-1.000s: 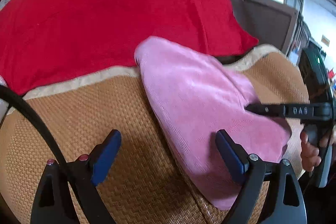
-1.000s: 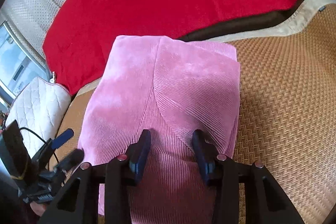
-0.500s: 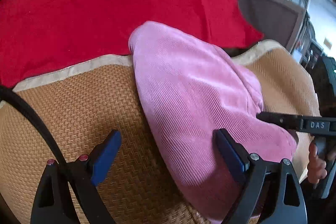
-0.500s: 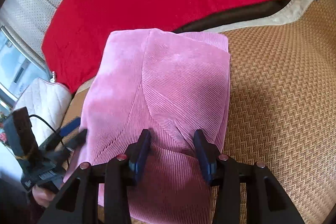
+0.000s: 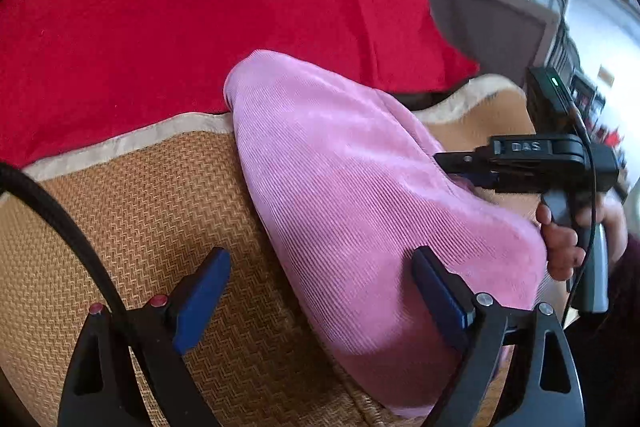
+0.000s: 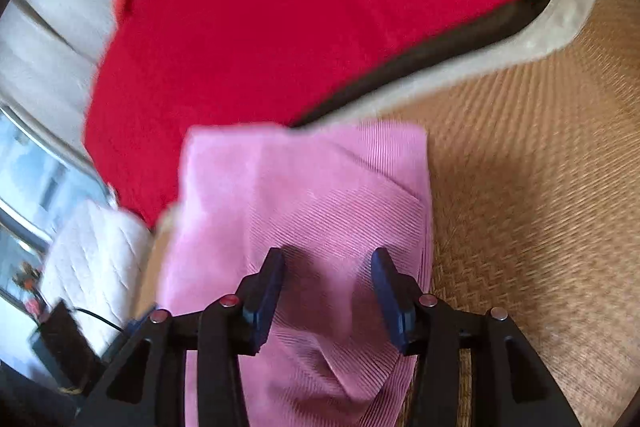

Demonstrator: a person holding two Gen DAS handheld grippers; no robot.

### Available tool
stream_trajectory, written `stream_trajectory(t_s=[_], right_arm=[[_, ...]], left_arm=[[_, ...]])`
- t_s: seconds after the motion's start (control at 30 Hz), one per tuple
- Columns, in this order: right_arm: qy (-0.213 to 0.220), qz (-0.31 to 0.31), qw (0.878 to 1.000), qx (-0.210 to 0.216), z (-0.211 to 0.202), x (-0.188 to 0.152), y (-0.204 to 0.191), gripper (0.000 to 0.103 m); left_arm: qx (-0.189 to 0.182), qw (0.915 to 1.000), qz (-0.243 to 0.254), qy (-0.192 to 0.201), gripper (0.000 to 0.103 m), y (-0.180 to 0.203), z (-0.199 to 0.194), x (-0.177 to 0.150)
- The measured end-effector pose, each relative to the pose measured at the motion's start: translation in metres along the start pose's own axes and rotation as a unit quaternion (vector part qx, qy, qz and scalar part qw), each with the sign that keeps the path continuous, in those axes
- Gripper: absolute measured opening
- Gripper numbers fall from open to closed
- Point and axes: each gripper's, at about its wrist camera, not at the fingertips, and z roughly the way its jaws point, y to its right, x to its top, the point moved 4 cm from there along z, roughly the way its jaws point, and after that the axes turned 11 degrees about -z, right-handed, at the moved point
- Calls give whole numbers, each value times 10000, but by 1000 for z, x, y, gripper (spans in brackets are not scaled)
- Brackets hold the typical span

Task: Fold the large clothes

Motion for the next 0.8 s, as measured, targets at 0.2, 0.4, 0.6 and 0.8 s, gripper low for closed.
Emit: stream_trajectory(t_s=[0.2,0.4,0.6,0.8], right_arm=[[264,-360,9990,-81,-19,-7,-16,50],[577,-1174,9914,-2,-57,-35,-53,50],[675,-1513,9859,234,-73,-63,-82,50],[0,-1347,9908,92,-36,-78,-82,50]], left_arm=[[76,9999,73,82,92,0,-16,4],[38,9996,225,143,92,-2,-35,0],[-95,9948,1014,21,92,22,-44,-20],[-325,9960,517,-648,94,7,-20,-41]])
